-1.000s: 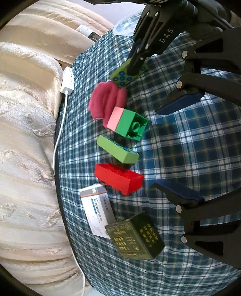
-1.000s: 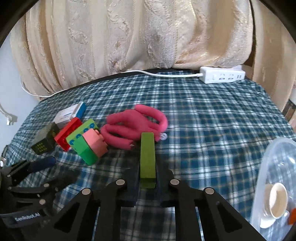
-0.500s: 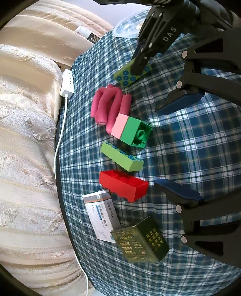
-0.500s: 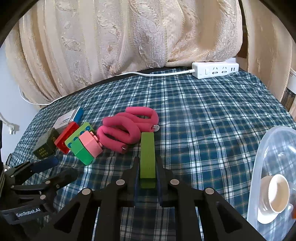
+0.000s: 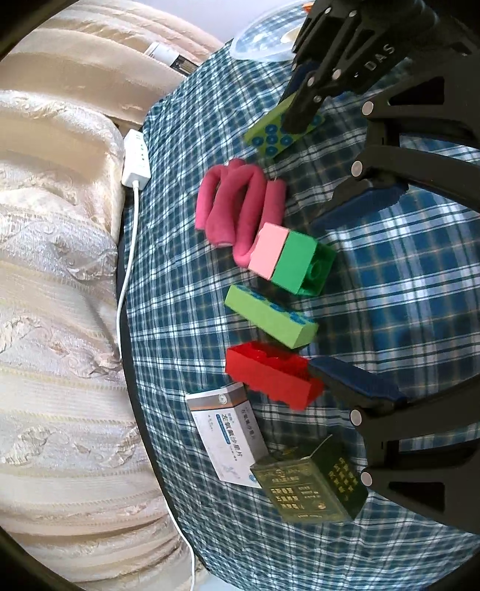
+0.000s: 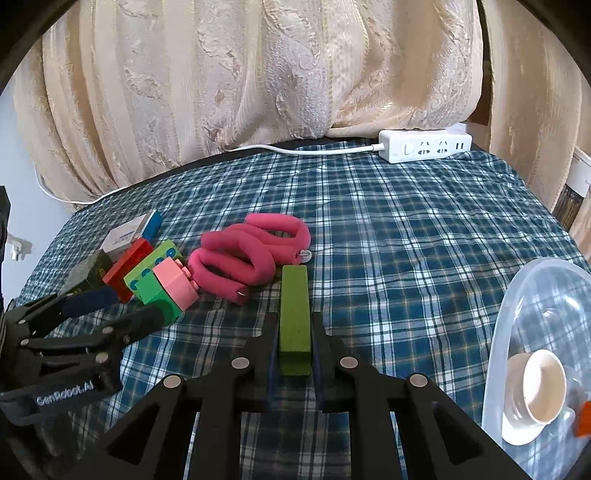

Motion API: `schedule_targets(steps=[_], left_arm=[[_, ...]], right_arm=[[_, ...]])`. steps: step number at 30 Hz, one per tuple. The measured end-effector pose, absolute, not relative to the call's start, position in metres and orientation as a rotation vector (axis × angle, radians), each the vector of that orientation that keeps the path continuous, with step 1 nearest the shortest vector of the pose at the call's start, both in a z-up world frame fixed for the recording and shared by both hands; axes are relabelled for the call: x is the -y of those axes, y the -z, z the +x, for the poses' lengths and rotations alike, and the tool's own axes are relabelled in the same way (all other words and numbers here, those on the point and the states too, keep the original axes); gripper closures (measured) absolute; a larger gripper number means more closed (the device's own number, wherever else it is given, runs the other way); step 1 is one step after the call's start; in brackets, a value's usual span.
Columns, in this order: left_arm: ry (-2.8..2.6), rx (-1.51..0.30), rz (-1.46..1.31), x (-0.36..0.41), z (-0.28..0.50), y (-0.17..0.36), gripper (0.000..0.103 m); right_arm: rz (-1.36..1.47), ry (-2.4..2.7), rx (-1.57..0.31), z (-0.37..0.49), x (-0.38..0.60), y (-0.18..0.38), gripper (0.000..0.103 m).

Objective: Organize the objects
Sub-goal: 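Grasp the green-and-pink stacked block with the left gripper while the right gripper holds the green block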

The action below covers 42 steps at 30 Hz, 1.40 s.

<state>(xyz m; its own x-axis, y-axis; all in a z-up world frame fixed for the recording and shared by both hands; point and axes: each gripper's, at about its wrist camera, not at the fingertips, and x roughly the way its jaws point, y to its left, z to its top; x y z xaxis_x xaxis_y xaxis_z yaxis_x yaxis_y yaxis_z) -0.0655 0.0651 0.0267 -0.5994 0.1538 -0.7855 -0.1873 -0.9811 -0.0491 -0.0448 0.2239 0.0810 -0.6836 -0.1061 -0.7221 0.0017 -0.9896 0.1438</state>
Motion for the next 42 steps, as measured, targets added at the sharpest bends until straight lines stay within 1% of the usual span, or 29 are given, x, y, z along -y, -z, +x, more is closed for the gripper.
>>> schedule_targets(steps=[15,20,24,27,29,31,33,42], left_arm=[[-2.630,-0.032,-1.304,-0.065,-0.082,-0.017,0.030],[-2.622,-0.058,-1.283,-0.074,-0.087,-0.018,0.030],[-2.615,-0.115,-1.253,-0.086,-0.087,-0.019,0.030],[-2.609,-0.147,-1.241,-0.091,-0.086,-0.018,0.033],[-2.613,-0.161,-1.236,-0.093,-0.086,-0.017,0.040],[-2.618,-0.152,-1.238,-0.092,-0.087,-0.017,0.050],[-2.618,-0.136,-1.243,-0.090,-0.088,-0.017,0.055],[-2.650,-0.148,-1.211,-0.092,-0.075,-0.025,0.055]], right_arm=[[1.209,2.813,0.228,-0.044,-0.226,-0.083,0.087],[1.206,2.805,0.245,-0.044,-0.227,-0.084,0.087],[1.206,2.803,0.249,-0.044,-0.228,-0.084,0.087],[1.206,2.804,0.248,-0.044,-0.228,-0.084,0.087],[1.206,2.804,0.251,-0.044,-0.228,-0.084,0.087],[1.206,2.804,0.250,-0.044,-0.228,-0.084,0.087],[1.207,2.806,0.251,-0.045,-0.228,-0.084,0.087],[1.210,2.805,0.262,-0.046,-0.229,-0.083,0.087]])
